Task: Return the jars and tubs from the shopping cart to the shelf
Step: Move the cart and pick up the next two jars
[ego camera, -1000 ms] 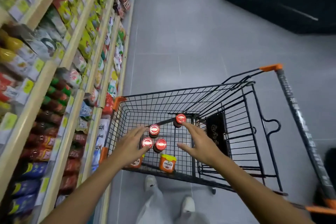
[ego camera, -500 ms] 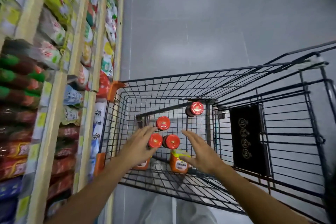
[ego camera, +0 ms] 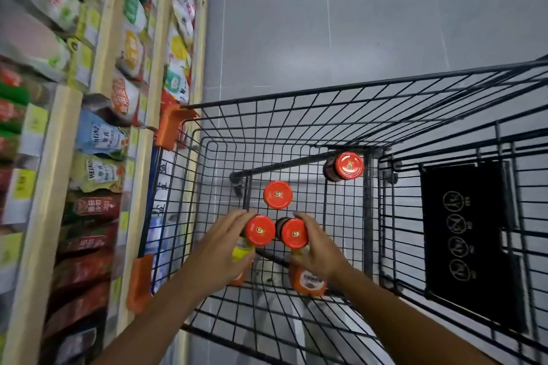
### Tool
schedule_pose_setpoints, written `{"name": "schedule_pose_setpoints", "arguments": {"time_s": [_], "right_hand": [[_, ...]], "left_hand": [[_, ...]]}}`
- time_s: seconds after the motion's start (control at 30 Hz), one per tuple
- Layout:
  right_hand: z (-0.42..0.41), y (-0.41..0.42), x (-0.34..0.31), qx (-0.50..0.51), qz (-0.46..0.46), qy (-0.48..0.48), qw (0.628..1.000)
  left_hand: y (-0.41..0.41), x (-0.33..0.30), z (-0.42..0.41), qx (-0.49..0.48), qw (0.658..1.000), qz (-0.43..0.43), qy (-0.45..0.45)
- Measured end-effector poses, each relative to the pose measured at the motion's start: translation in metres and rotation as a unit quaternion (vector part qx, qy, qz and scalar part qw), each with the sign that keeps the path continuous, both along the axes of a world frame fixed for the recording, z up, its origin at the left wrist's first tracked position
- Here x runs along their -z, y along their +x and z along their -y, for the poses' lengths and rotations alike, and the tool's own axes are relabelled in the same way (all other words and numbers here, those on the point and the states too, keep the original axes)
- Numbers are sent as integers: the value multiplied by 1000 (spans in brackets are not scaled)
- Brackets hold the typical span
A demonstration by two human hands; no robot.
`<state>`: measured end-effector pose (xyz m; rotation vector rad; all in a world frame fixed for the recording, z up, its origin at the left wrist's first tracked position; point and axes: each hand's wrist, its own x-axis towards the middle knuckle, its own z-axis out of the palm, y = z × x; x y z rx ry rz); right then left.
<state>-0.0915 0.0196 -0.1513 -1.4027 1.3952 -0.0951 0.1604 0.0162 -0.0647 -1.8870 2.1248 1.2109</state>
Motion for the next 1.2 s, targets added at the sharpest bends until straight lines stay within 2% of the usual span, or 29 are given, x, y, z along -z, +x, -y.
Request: {"name": "schedule_pose_setpoints", "arguments": {"time_s": [0.1, 0.23, 0.5, 0.73, 1.0, 1.2], "right_hand": [[-3, 4, 14, 43, 8, -12, 999], [-7, 9, 14, 51, 34, -48, 997], [-17, -17, -37, 107, 71, -95, 987], [-27, -40, -70, 93, 80, -118, 985], [-28, -51, -75, 83, 58, -123, 987], [-22, -54, -125, 114, 70, -135, 982]], "left_hand": [[0, 5, -6, 8, 1000, 3, 7], [4, 12, -7, 25, 1000, 7, 18], [-4, 36, 13, 77, 996, 28, 29], [-14, 67, 18, 142, 988, 56, 15], [-11, 86, 18, 91, 996, -1, 24], [-4, 24, 14, 54, 995, -80, 4]]}}
